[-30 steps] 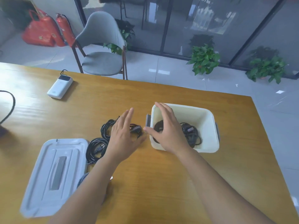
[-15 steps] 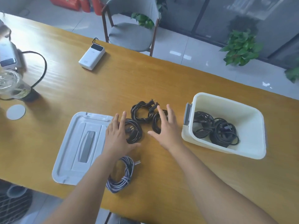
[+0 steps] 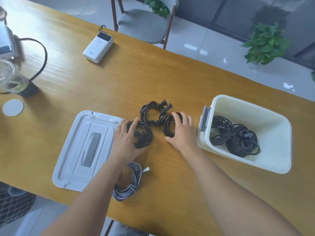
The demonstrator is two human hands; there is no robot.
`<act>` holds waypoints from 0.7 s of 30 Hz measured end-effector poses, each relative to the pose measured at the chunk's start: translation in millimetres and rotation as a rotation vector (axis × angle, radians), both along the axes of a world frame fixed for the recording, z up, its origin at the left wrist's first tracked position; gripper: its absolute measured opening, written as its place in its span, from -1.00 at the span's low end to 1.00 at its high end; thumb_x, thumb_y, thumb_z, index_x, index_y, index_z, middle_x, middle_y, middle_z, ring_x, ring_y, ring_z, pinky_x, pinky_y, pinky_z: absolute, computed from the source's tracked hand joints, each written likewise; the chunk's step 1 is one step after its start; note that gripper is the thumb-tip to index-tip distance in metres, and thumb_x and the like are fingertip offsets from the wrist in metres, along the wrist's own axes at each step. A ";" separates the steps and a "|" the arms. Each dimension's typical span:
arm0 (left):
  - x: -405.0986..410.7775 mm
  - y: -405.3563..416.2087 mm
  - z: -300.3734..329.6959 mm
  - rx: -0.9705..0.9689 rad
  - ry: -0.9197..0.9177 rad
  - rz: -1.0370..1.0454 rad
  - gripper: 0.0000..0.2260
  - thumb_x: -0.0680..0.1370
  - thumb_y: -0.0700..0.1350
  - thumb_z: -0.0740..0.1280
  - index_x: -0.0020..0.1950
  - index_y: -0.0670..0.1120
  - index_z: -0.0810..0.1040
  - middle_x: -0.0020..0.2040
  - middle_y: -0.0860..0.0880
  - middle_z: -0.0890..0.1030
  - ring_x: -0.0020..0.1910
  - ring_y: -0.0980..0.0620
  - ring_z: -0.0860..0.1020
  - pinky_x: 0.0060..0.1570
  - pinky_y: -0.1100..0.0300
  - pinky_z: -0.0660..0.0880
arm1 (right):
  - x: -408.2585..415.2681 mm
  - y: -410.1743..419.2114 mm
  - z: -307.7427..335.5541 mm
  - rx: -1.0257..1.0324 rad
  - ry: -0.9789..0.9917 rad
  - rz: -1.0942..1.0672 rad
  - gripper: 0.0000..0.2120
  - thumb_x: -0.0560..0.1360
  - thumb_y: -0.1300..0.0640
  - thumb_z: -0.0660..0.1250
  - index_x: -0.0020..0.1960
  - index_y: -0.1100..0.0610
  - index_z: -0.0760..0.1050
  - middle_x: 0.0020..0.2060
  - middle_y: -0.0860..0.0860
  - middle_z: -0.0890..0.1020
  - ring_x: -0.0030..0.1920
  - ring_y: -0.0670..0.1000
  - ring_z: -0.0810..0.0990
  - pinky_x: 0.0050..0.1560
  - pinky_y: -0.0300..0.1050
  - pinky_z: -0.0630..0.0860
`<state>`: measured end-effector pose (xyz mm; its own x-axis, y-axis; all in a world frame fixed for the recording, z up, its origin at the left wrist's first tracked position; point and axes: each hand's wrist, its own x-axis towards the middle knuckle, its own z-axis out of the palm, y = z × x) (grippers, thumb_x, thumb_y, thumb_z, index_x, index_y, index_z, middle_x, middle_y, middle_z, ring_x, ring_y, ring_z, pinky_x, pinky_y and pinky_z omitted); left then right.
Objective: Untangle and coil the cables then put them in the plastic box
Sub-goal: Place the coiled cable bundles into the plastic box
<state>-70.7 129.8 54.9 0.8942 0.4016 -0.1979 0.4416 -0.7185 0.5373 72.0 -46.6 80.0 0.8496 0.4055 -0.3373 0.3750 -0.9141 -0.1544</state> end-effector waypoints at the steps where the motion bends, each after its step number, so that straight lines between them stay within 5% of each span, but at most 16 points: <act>1: 0.3 -0.8 1.6 -0.020 -0.013 0.008 0.00 0.38 0.19 0.60 0.68 0.02 0.15 0.51 -0.16 0.27 0.56 -0.20 0.14 0.54 -0.17 0.19 | -0.8 1.3 0.8 0.008 0.000 -0.011 -0.02 0.39 -0.17 0.58 0.62 -0.10 0.08 0.60 0.07 0.16 0.59 0.18 0.11 0.45 0.23 0.37; 8: -0.5 -5.6 12.8 -0.097 -0.046 0.013 0.01 0.39 0.07 0.63 0.69 0.05 0.11 0.53 -0.14 0.21 0.50 -0.14 0.23 0.45 0.01 0.29 | 2.4 -0.6 0.2 -0.011 0.038 0.014 0.08 0.37 -0.25 0.57 0.65 -0.14 -0.03 0.65 0.11 0.03 0.62 0.22 0.03 0.49 0.23 0.35; 14: -1.1 -9.2 15.7 -0.083 -0.035 0.010 0.02 0.39 0.02 0.63 0.70 0.04 0.08 0.54 -0.14 0.18 0.50 -0.14 0.20 0.41 0.02 0.30 | -2.6 -0.6 6.4 0.015 0.052 0.029 -0.06 0.35 -0.17 0.59 0.58 -0.17 0.16 0.51 0.10 0.25 0.50 0.19 0.18 0.26 0.00 0.48; 21: 8.2 -17.7 7.5 -0.042 0.078 -0.011 -0.02 0.37 0.11 0.62 0.66 0.07 0.14 0.53 -0.18 0.20 0.48 -0.24 0.24 0.44 -0.06 0.29 | -28.1 -21.3 13.8 0.089 0.028 0.031 -0.09 0.32 -0.17 0.59 0.54 -0.19 0.20 0.48 0.05 0.28 0.46 0.16 0.21 0.26 0.02 0.51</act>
